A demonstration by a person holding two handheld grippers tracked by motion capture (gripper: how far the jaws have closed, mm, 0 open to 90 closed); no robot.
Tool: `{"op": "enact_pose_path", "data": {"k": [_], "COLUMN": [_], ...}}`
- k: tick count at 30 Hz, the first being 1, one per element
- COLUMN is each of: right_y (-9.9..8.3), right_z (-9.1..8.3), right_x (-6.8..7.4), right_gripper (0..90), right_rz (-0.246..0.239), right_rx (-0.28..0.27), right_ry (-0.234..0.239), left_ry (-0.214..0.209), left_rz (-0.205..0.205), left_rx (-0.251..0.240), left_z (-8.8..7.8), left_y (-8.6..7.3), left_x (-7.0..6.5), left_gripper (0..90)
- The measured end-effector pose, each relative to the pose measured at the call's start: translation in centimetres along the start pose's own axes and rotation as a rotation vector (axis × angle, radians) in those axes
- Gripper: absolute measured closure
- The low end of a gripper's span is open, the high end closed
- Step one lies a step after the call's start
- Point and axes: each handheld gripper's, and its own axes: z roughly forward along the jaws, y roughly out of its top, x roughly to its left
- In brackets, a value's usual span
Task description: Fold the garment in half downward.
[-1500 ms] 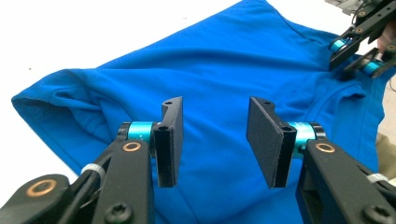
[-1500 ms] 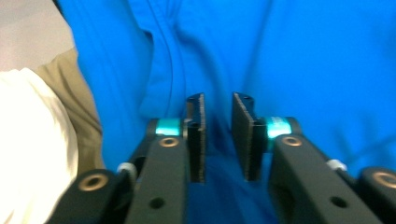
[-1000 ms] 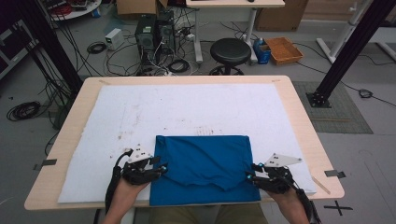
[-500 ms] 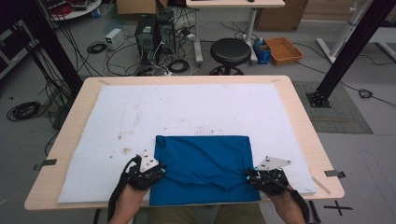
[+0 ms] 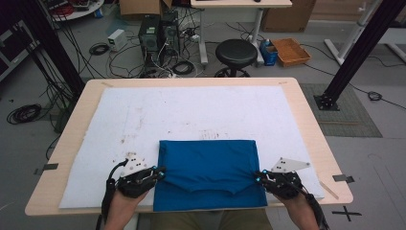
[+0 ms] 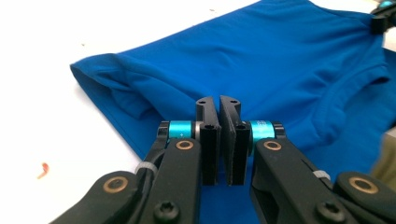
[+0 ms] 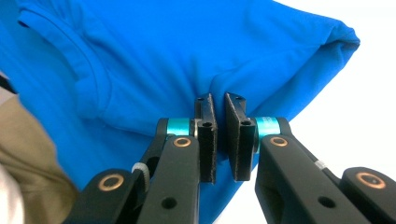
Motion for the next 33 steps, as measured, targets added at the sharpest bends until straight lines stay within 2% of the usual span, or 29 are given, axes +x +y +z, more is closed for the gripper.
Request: {"op": "enact_pose_path", "data": {"k": [3,5,7,8,9,11,13,14,16,18,20,22,24,26,30,31,33], "right_y": [0.0,-0.3,-0.8,-1.3,-1.3,-1.7,-1.9,-1.9,-1.9,-1.7,-1.5,-1.0,-0.6,-0.2,0.8,1.1,1.7], "right_z": [-1.0,-1.5,-1.8,-1.8,-1.8,-1.4,-1.0,-0.8,-0.8,-1.1,-1.3,-1.0,-0.4,0.4,2.0,2.5,3.6], "right_x": [0.5,0.8,1.1,1.3,1.3,1.3,1.2,1.2,1.0,0.5,-0.2,-1.1,-2.1,-3.0,-4.7,-5.1,-5.8], "right_gripper": [84.0,84.1,84.1,84.1,84.1,84.0,82.9,76.7,58.9,45.9,37.5,29.8,25.5,22.6,21.9,21.9,21.8], "right_rz": [-0.011,-0.016,-0.017,-0.026,-0.026,-0.025,-0.02,-0.018,0.012,0.042,0.064,0.103,0.143,0.165,0.202,0.217,0.234], "right_rx": [0.01,0.03,0.051,0.081,0.081,0.115,0.132,0.131,0.106,0.041,-0.025,-0.058,-0.07,-0.071,-0.062,-0.057,-0.047], "right_ry": [0.001,0.016,0.033,0.035,0.035,0.033,0.04,0.041,0.049,0.045,0.005,-0.06,-0.113,-0.142,-0.161,-0.158,-0.145], "left_ry": [-0.059,-0.08,-0.074,-0.065,-0.056,-0.05,-0.037,-0.023,0.01,0.044,0.09,0.124,0.141,0.159,0.161,0.169,0.157], "left_rz": [-0.004,-0.008,0.008,0.021,0.028,0.046,0.065,0.073,0.061,0.058,0.043,0.026,0.012,0.002,-0.037,-0.049,-0.058], "left_rx": [0.009,0.027,0.059,0.085,0.107,0.163,0.19,0.186,0.157,0.096,0.049,0.005,-0.024,-0.036,-0.029,-0.02,-0.004], "left_z": [-0.7,-0.9,-1.0,-1.0,-0.9,-0.4,0.0,0.2,0.3,0.2,0.2,0.4,0.7,1.4,3.4,4.0,5.1], "left_y": [-0.4,-0.8,-1.2,-1.4,-1.6,-2.1,-2.2,-2.3,-2.2,-1.7,-0.9,0.0,0.7,1.4,2.8,3.1,3.4], "left_x": [-0.5,-0.8,-1.1,-1.2,-1.3,-1.4,-1.4,-1.4,-1.2,-0.7,0.1,1.1,2.2,3.3,5.4,5.7,6.2], "left_gripper": [86.3,86.3,86.3,86.2,86.2,86.2,86.0,83.4,60.6,52.6,45.5,43.7,40.3,38.9,38.1,38.0,37.1]}}
